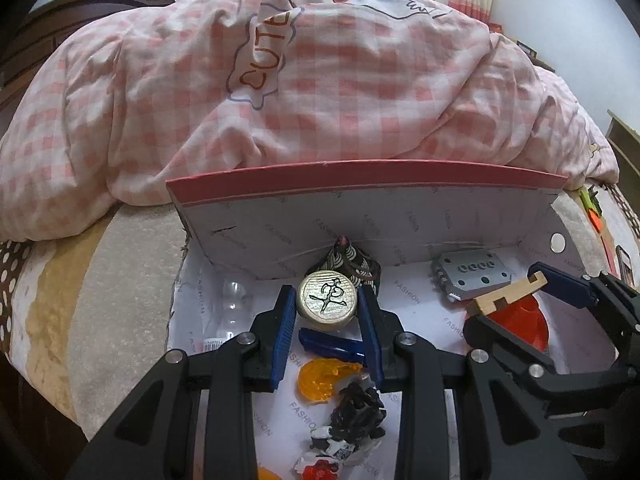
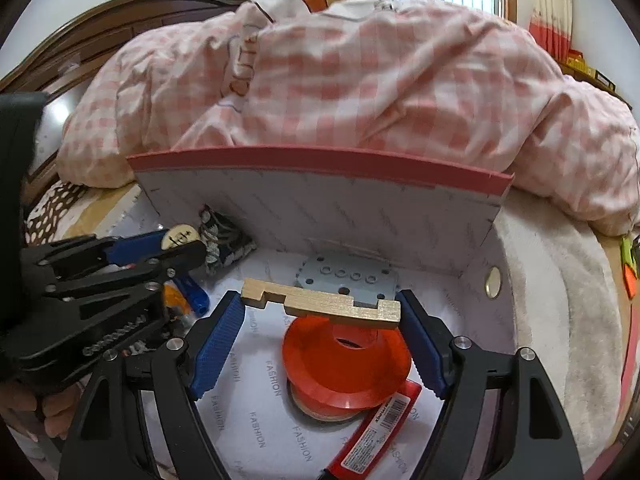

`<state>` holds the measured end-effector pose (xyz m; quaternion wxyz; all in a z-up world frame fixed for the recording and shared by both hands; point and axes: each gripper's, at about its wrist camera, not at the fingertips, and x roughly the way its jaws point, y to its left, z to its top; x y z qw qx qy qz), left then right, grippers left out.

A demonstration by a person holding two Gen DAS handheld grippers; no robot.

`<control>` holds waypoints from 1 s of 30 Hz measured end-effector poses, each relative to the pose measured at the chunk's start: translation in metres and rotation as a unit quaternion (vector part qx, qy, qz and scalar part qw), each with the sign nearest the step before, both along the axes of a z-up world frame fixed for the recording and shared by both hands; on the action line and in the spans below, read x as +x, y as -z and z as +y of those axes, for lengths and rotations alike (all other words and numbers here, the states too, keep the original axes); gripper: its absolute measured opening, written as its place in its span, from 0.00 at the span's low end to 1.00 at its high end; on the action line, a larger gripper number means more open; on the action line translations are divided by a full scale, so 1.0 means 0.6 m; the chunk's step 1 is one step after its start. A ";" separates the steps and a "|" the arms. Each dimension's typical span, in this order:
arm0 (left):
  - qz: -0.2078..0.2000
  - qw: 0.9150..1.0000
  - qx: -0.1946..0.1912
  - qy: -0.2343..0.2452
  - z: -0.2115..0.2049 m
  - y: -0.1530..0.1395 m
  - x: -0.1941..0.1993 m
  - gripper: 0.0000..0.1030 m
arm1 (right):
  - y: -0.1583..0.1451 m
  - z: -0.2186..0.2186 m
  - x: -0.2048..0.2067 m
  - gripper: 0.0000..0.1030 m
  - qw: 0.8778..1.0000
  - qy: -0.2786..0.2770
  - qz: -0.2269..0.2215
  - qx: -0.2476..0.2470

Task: Organize objects
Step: 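Open both grippers to drop the chess piece and wooden block inside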

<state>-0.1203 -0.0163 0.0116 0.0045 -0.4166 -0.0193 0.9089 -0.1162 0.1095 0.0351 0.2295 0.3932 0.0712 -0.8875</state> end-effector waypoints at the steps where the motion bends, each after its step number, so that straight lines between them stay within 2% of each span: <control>1: -0.004 1.000 -0.002 0.000 0.001 0.002 -0.001 0.30 | 0.001 0.000 -0.001 0.76 1.000 0.001 -0.001 0.000; 6: -0.010 1.000 -0.004 -0.001 0.000 0.006 -0.009 0.30 | 0.005 -0.001 -0.008 0.76 1.000 0.003 -0.010 0.007; 10: -0.017 1.000 -0.009 -0.001 0.003 0.010 -0.010 0.30 | 0.015 -0.001 -0.017 0.76 0.999 0.003 -0.038 0.006; 23: -0.017 1.000 -0.026 0.000 0.007 0.016 -0.009 0.34 | 0.031 -0.001 -0.011 0.77 0.999 0.010 -0.028 0.023; 30: -0.001 0.999 -0.028 0.016 0.014 0.009 -0.006 0.56 | 0.031 -0.004 -0.004 0.78 0.999 0.011 -0.015 0.037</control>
